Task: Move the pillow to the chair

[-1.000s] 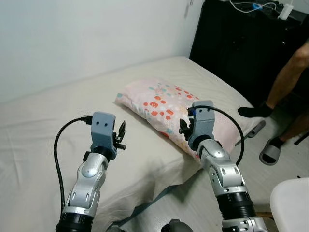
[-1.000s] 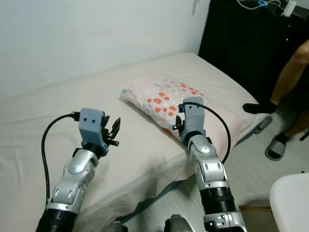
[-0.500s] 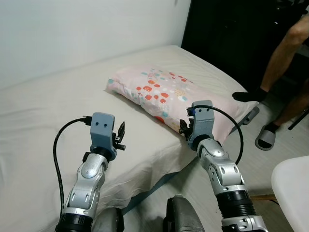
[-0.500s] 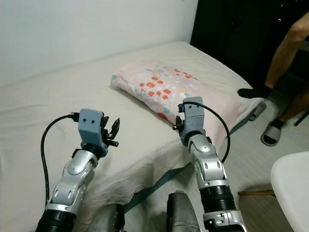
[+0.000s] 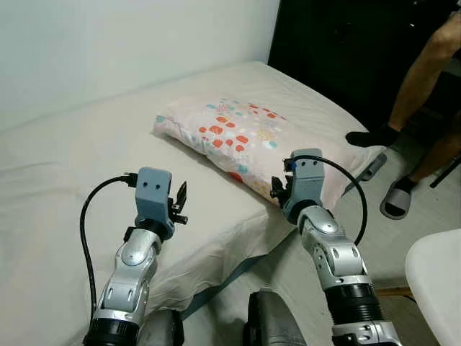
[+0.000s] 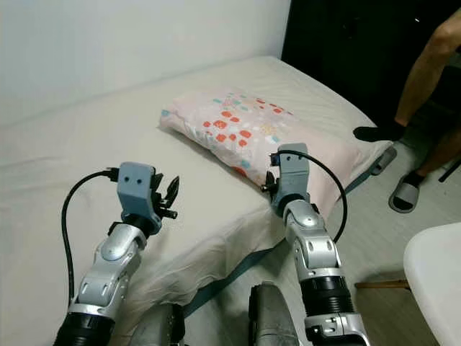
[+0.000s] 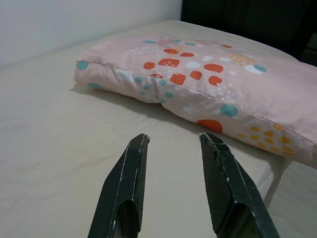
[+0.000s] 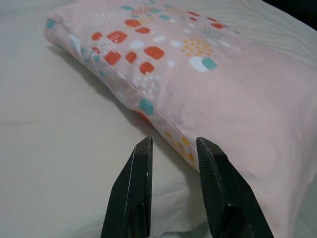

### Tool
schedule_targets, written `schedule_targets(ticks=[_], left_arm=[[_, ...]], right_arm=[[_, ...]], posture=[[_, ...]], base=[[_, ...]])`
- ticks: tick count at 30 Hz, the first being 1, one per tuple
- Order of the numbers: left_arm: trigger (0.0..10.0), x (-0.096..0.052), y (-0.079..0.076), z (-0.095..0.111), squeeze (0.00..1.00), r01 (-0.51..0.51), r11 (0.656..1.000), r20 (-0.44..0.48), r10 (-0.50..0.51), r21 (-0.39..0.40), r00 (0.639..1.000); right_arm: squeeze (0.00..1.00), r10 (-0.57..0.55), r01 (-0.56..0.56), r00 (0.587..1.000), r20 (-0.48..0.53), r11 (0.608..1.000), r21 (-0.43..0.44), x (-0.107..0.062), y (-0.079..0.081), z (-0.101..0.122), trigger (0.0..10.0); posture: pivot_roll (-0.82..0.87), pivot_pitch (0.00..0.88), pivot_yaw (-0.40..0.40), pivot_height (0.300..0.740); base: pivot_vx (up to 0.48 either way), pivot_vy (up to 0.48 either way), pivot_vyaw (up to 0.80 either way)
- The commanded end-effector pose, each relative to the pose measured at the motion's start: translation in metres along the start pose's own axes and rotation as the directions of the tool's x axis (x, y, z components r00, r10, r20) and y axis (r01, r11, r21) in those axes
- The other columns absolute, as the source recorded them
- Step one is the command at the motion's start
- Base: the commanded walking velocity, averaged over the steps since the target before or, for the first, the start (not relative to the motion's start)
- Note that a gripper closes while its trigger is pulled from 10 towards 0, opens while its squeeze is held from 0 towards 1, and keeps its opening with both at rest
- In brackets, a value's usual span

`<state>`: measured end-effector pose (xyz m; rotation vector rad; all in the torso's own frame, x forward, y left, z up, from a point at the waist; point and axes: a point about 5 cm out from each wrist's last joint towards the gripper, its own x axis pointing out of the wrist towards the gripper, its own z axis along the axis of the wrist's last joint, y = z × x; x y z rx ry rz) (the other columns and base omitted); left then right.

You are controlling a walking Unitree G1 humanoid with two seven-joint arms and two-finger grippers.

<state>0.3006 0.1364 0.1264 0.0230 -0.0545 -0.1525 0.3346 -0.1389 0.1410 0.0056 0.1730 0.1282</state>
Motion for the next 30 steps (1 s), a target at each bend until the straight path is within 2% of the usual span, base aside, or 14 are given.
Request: schedule_targets(ticks=[1, 19, 30], left_arm=[[10.0, -0.0004, -0.0001, -0.0002, 0.00, 0.000, 1.000, -0.005, 0.000, -0.003, 1.000], [10.0, -0.0008, 0.0010, 0.0000, 0.00, -0.007, 1.000, -0.007, 0.007, -0.002, 1.000], [10.0, -0.0001, 0.0015, 0.0002, 0.00, -0.011, 1.000, -0.006, 0.011, -0.005, 1.000]], right_arm=[[0.00, 0.010, -0.010, 1.000, 0.025, 1.000, 0.008, -0.0004, 0.0010, 0.0057, 10.0], [0.00, 0.032, -0.032, 0.999, 0.022, 0.999, -0.023, -0.0005, 0.0043, 0.0050, 10.0], [0.00, 0.052, -0.051, 0.998, 0.031, 0.998, -0.044, -0.0010, 0.0072, 0.0067, 10.0]], posture=[[-0.02, 0.111, -0.046, 0.637], [-0.02, 0.108, -0.050, 0.712], [-0.02, 0.107, -0.049, 0.740]], base=[[0.000, 0.000, 0.00], [0.000, 0.000, 0.00], [0.000, 0.000, 0.00]])
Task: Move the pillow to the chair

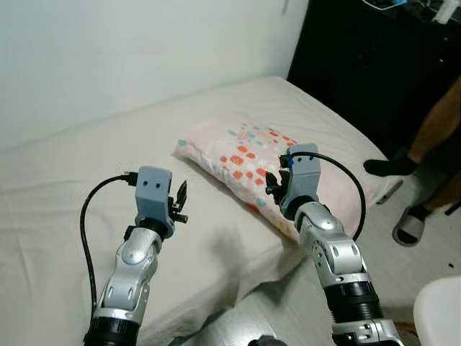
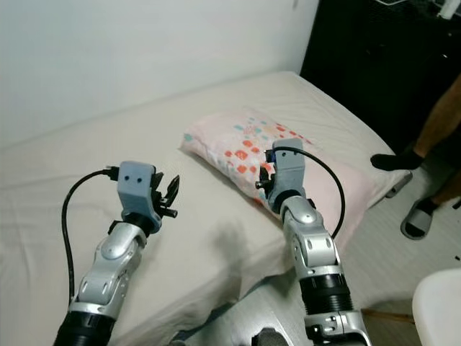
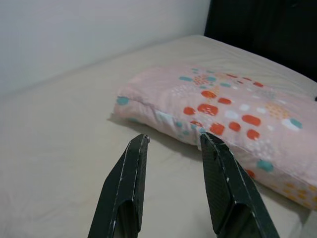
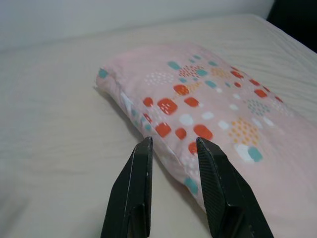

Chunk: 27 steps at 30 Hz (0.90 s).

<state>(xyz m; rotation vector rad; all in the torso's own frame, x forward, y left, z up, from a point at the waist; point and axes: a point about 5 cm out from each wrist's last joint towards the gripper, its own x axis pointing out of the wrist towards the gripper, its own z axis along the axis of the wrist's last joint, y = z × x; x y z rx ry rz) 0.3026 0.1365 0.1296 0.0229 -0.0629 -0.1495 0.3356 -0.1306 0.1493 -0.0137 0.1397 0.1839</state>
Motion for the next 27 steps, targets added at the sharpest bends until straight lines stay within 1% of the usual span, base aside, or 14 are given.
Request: schedule_targets(ticks=[1, 7, 9, 12, 15, 16, 17, 19, 20, 27], left_arm=[[10.0, -0.002, 0.001, -0.003, 0.00, -0.008, 1.000, -0.015, 0.007, -0.006, 1.000], [10.0, -0.003, 0.002, -0.003, 0.00, -0.010, 1.000, -0.016, 0.010, -0.005, 1.000], [10.0, -0.003, 0.002, -0.003, 0.00, -0.011, 1.000, -0.016, 0.011, -0.005, 1.000], [10.0, -0.004, 0.002, -0.003, 0.00, -0.013, 1.000, -0.016, 0.012, -0.005, 1.000], [10.0, -0.004, 0.002, -0.003, 0.00, -0.014, 1.000, -0.016, 0.014, -0.004, 1.000], [10.0, -0.004, 0.002, -0.003, 0.00, -0.014, 1.000, -0.016, 0.014, -0.004, 1.000], [10.0, -0.004, 0.002, -0.003, 0.00, -0.014, 1.000, -0.016, 0.014, -0.004, 1.000], [10.0, -0.004, 0.003, -0.003, 0.00, -0.014, 1.000, -0.015, 0.014, -0.004, 1.000], [10.0, -0.004, 0.003, -0.003, 0.00, -0.014, 1.000, -0.015, 0.014, -0.005, 1.000], [10.0, -0.003, 0.002, -0.003, 0.00, -0.014, 1.000, -0.015, 0.014, -0.006, 1.000]], right_arm=[[0.00, 0.000, 0.000, 1.000, 0.000, 1.000, -0.019, -0.002, -0.001, -0.002, 10.0], [0.00, -0.003, 0.003, 1.000, -0.001, 1.000, -0.021, -0.002, -0.001, -0.002, 10.0], [0.00, -0.005, 0.005, 1.000, 0.009, 1.000, -0.004, -0.002, -0.001, -0.002, 10.0], [0.00, 0.005, -0.004, 1.000, 0.011, 1.000, -0.029, -0.001, 0.001, -0.001, 10.0], [0.00, 0.011, -0.011, 1.000, 0.008, 0.999, -0.034, -0.001, 0.002, -0.002, 10.0], [0.00, 0.030, -0.030, 1.000, 0.003, 0.997, -0.071, -0.002, 0.004, -0.003, 10.0], [0.00, 0.030, -0.030, 1.000, 0.003, 0.997, -0.071, -0.002, 0.004, -0.003, 10.0], [0.00, 0.047, -0.047, 0.999, -0.001, 0.996, -0.081, -0.002, 0.006, -0.004, 10.0], [0.00, 0.068, -0.069, 0.998, -0.009, 0.991, -0.118, -0.002, 0.009, -0.005, 10.0], [0.00, 0.073, -0.074, 0.997, -0.011, 0.990, -0.124, -0.002, 0.011, -0.007, 10.0]], posture=[[-0.02, 0.107, -0.049, 0.740], [-0.02, 0.107, -0.051, 0.740], [-0.02, 0.107, -0.051, 0.740], [-0.02, 0.107, -0.051, 0.740], [-0.02, 0.107, -0.051, 0.740], [-0.02, 0.107, -0.051, 0.740], [-0.02, 0.107, -0.051, 0.740], [-0.02, 0.106, -0.050, 0.740], [-0.02, 0.107, -0.051, 0.740], [-0.02, 0.109, -0.052, 0.740]], base=[[0.000, 0.000, 0.00], [0.000, 0.000, 0.00], [0.000, 0.000, 0.00], [0.000, 0.000, 0.00], [0.000, 0.000, 0.00], [0.000, 0.000, 0.00], [0.000, 0.000, 0.00], [0.000, 0.000, 0.80], [0.000, 0.000, 0.80], [0.000, 0.000, 0.80]])
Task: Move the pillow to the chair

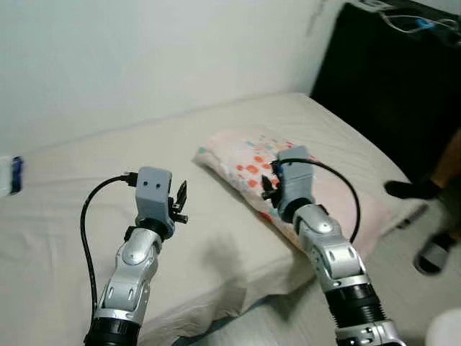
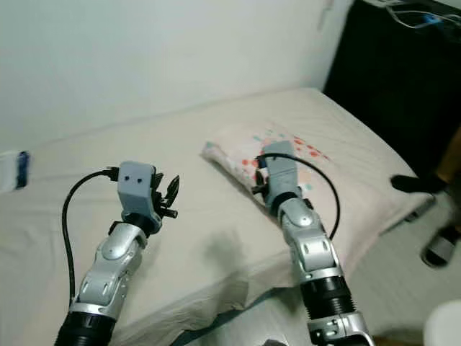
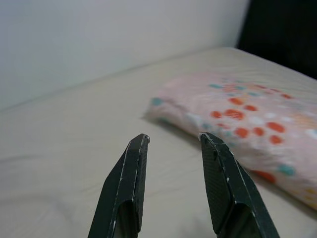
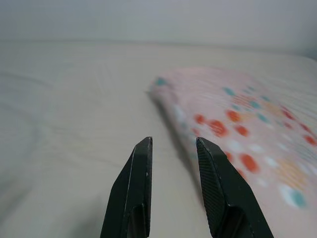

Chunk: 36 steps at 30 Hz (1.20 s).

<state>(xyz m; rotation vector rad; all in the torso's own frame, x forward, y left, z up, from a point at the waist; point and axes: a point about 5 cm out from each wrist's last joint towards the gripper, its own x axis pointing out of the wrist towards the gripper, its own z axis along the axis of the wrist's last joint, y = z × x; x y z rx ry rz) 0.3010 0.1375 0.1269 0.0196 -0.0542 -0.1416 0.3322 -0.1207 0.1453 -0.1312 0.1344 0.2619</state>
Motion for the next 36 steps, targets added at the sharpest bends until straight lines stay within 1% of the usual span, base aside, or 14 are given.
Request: schedule_targets(ticks=[1, 22, 26, 27, 28, 29, 30, 34, 36], left_arm=[[10.0, -0.002, 0.002, -0.001, 0.00, -0.006, 1.000, -0.006, 0.006, -0.003, 1.000], [10.0, -0.002, 0.002, 0.000, 0.00, -0.004, 1.000, -0.007, 0.004, -0.001, 1.000], [10.0, -0.002, 0.002, 0.000, 0.00, -0.002, 1.000, -0.008, 0.002, -0.001, 1.000], [10.0, -0.002, 0.001, 0.000, 0.00, 0.000, 1.000, -0.008, 0.000, -0.002, 1.000], [10.0, -0.002, 0.001, 0.000, 0.00, 0.003, 1.000, -0.009, -0.003, -0.005, 1.000], [10.0, -0.002, 0.001, 0.000, 0.00, 0.003, 1.000, -0.009, -0.003, -0.005, 1.000], [10.0, -0.002, 0.001, -0.001, 0.00, 0.007, 1.000, -0.011, -0.007, -0.007, 1.000], [10.0, 0.000, -0.003, 0.000, 0.00, 0.047, 0.999, -0.013, -0.047, -0.002, 0.999], [10.0, 0.000, -0.004, 0.000, 0.00, 0.059, 0.998, -0.016, -0.059, 0.006, 0.998]], right_arm=[[0.00, 0.004, -0.004, 1.000, -0.001, 1.000, -0.003, -0.001, 0.001, -0.002, 10.0], [0.00, 0.012, -0.012, 1.000, -0.001, 1.000, -0.020, -0.001, 0.000, -0.003, 10.0], [0.00, 0.008, -0.008, 1.000, 0.000, 1.000, -0.020, -0.001, -0.001, -0.003, 10.0], [0.00, -0.001, 0.001, 1.000, 0.008, 1.000, -0.008, -0.002, -0.001, -0.002, 10.0], [0.00, -0.012, 0.012, 1.000, 0.017, 1.000, 0.017, -0.002, -0.003, -0.001, 10.0], [0.00, -0.012, 0.012, 1.000, 0.017, 1.000, 0.017, -0.002, -0.003, -0.001, 10.0], [0.00, -0.031, 0.029, 0.999, 0.024, 0.997, 0.072, -0.002, -0.005, -0.001, 10.0], [0.00, -0.073, 0.073, 0.997, 0.007, 0.997, 0.038, -0.001, -0.011, -0.002, 10.0], [0.00, -0.075, 0.075, 0.997, 0.008, 0.996, 0.043, -0.001, -0.011, -0.003, 10.0]], posture=[[-0.02, 0.109, -0.052, 0.740], [-0.02, 0.109, -0.051, 0.740], [-0.02, 0.108, -0.050, 0.740], [-0.02, 0.108, -0.050, 0.740], [-0.02, 0.109, -0.050, 0.740], [-0.02, 0.109, -0.050, 0.740], [-0.02, 0.109, -0.050, 0.740], [-0.02, 0.110, -0.046, 0.740], [-0.02, 0.111, -0.043, 0.740]], base=[[0.000, 0.000, 0.80], [0.000, 0.000, 0.80], [0.000, 0.000, 0.80], [0.000, 0.000, 0.80], [0.000, 0.000, 0.48], [0.000, 0.000, 0.48], [0.000, 0.000, 0.00], [0.000, 0.000, 0.00], [0.000, 0.000, 0.00]])
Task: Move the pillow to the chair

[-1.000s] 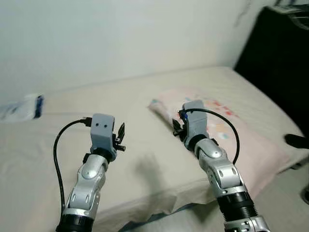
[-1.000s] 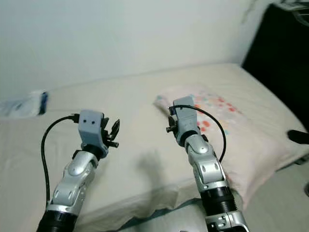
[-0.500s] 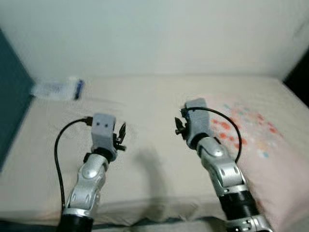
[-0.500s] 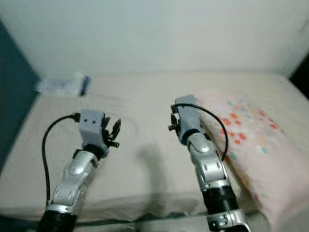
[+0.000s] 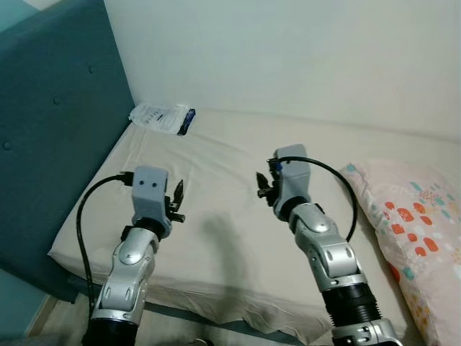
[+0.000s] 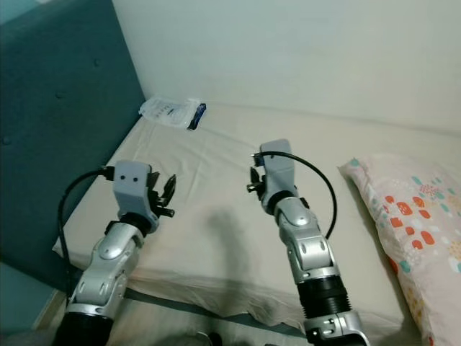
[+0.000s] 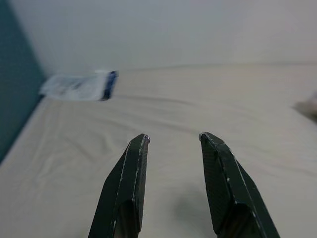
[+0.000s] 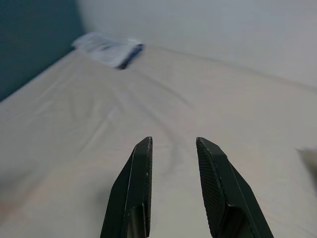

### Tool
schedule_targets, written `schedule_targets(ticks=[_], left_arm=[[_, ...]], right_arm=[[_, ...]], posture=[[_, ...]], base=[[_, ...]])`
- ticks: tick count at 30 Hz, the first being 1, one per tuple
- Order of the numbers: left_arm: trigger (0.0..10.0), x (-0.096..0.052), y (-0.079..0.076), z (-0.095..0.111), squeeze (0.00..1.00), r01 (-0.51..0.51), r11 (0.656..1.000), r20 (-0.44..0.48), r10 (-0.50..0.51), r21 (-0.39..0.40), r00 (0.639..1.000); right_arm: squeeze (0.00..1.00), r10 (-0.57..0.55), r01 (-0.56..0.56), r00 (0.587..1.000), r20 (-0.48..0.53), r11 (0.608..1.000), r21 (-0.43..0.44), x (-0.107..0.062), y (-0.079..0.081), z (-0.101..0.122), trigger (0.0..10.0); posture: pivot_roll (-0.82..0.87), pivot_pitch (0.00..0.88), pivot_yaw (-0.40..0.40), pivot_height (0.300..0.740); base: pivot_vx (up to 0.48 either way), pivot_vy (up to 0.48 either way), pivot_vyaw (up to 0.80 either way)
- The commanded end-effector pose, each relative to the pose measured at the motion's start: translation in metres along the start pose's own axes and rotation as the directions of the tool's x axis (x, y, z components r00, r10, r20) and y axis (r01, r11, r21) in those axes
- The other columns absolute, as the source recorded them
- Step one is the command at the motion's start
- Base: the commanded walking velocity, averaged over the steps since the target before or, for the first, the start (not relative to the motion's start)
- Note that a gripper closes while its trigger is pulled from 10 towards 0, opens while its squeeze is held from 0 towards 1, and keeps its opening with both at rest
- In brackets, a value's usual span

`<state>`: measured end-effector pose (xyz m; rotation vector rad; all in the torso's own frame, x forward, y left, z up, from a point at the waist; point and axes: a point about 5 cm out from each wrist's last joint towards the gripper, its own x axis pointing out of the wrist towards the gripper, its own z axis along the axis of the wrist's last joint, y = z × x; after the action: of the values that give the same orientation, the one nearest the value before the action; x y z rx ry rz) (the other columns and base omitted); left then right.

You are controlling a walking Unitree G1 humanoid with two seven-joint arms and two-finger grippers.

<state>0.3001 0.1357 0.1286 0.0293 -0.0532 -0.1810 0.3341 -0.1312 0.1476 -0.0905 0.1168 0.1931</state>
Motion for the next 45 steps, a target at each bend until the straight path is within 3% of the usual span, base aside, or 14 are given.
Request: schedule_targets(ticks=[1, 21, 24, 25, 28, 35, 45], left_arm=[[10.0, 0.001, -0.003, -0.003, 0.00, 0.022, 1.000, -0.025, -0.022, 0.008, 0.999], [10.0, 0.001, -0.005, -0.006, 0.00, 0.028, 1.000, -0.062, -0.028, 0.004, 0.998], [10.0, 0.002, -0.003, -0.002, 0.00, 0.001, 1.000, -0.044, -0.002, -0.029, 0.999], [10.0, 0.004, -0.002, -0.002, 0.00, -0.007, 0.997, -0.081, 0.001, -0.073, 0.997], [10.0, 0.004, -0.005, -0.008, 0.00, 0.047, 0.997, -0.127, -0.054, -0.056, 0.990], [10.0, 0.003, -0.008, -0.011, 0.00, 0.051, 0.998, -0.146, -0.057, -0.045, 0.988], [10.0, 0.000, -0.013, -0.014, 0.00, 0.089, 0.995, -0.171, -0.093, -0.034, 0.981]], right_arm=[[0.00, -0.010, 0.010, 1.000, -0.008, 1.000, 0.002, -0.001, -0.001, -0.003, 10.0], [0.00, -0.024, 0.024, 0.999, -0.023, 0.999, 0.037, -0.003, -0.002, -0.007, 10.0], [0.00, -0.024, 0.025, 0.999, -0.022, 0.999, 0.037, -0.003, -0.002, -0.007, 10.0], [0.00, -0.025, 0.026, 0.999, -0.022, 0.999, 0.040, -0.003, -0.003, -0.007, 10.0], [0.00, -0.025, 0.026, 0.999, -0.021, 0.999, 0.041, -0.003, -0.003, -0.006, 10.0], [0.00, -0.028, 0.029, 0.999, -0.021, 0.999, 0.045, -0.003, -0.003, -0.007, 10.0], [0.00, -0.034, 0.035, 0.999, -0.023, 0.998, 0.050, -0.004, -0.004, -0.008, 10.0]], posture=[[-0.02, 0.112, -0.040, 0.740], [-0.02, 0.109, -0.038, 0.740], [-0.03, 0.108, -0.035, 0.740], [-0.02, 0.107, -0.035, 0.740], [-0.02, 0.107, -0.035, 0.740], [-0.02, 0.113, -0.031, 0.740], [-0.02, 0.116, -0.026, 0.740]], base=[[0.000, 0.000, 0.00], [0.000, -0.448, 0.00], [0.000, -0.405, 0.00], [0.000, 0.000, 0.00], [0.000, 0.320, 0.00], [0.000, 0.453, 0.00], [0.000, 0.000, 0.00]])
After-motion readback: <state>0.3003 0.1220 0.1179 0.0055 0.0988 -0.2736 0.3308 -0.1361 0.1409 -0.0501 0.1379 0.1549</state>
